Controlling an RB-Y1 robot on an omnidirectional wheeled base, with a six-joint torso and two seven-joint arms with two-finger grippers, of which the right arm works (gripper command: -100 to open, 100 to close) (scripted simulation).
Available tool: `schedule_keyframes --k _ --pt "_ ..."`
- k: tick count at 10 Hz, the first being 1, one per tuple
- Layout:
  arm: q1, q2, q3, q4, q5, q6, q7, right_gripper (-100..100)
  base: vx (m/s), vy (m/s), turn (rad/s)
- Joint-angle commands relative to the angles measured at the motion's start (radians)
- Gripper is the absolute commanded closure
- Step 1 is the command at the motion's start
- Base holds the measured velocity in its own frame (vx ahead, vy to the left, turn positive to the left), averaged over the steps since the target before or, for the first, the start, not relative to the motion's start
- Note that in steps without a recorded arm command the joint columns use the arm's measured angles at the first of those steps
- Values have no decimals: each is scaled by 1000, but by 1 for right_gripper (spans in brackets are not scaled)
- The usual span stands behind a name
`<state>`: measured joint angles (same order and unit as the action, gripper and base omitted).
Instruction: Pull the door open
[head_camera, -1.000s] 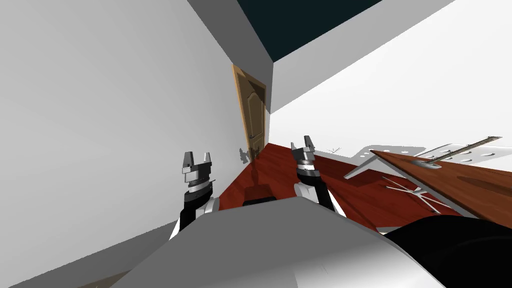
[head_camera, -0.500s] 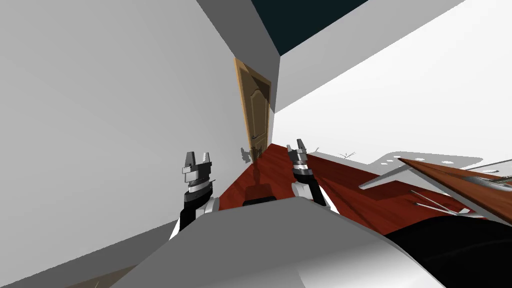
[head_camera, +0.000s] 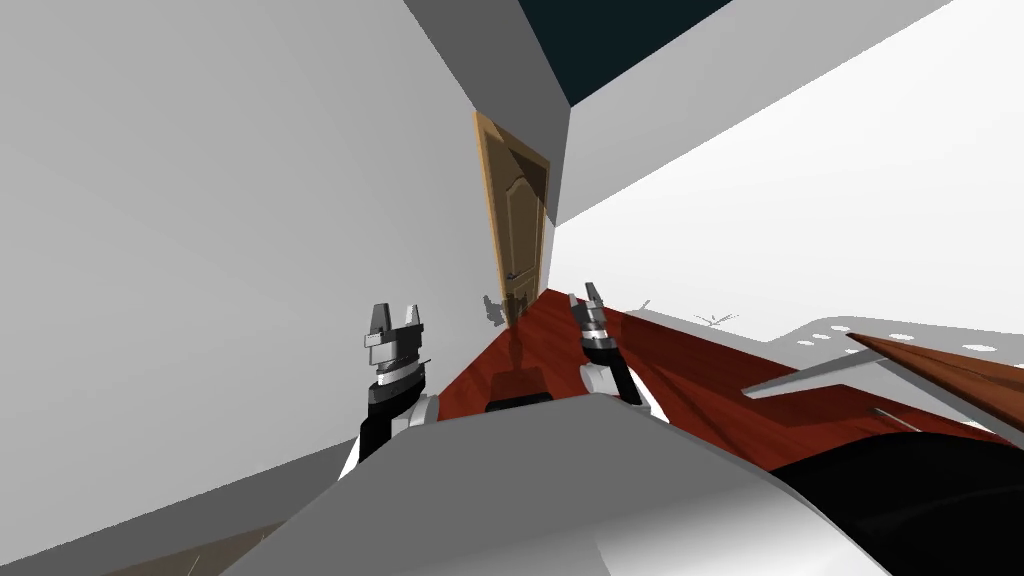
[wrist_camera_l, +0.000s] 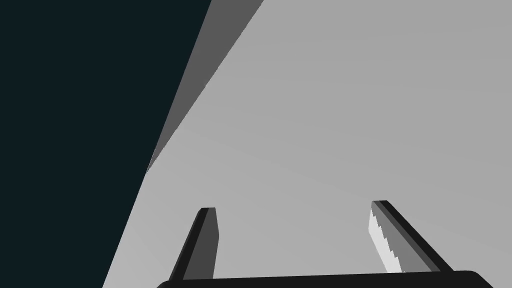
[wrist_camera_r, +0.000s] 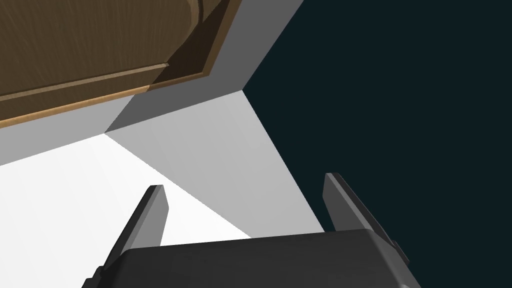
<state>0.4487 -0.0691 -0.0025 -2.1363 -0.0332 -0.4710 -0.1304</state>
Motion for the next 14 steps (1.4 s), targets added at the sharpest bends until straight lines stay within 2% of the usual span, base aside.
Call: schedule_keyframes --k 1,14 --pt "-14 -7 4 30 1 -4 -2 -100 79 -46 101" --pt "-131 -79 32 319 0 -57 -26 -100 89 -48 105"
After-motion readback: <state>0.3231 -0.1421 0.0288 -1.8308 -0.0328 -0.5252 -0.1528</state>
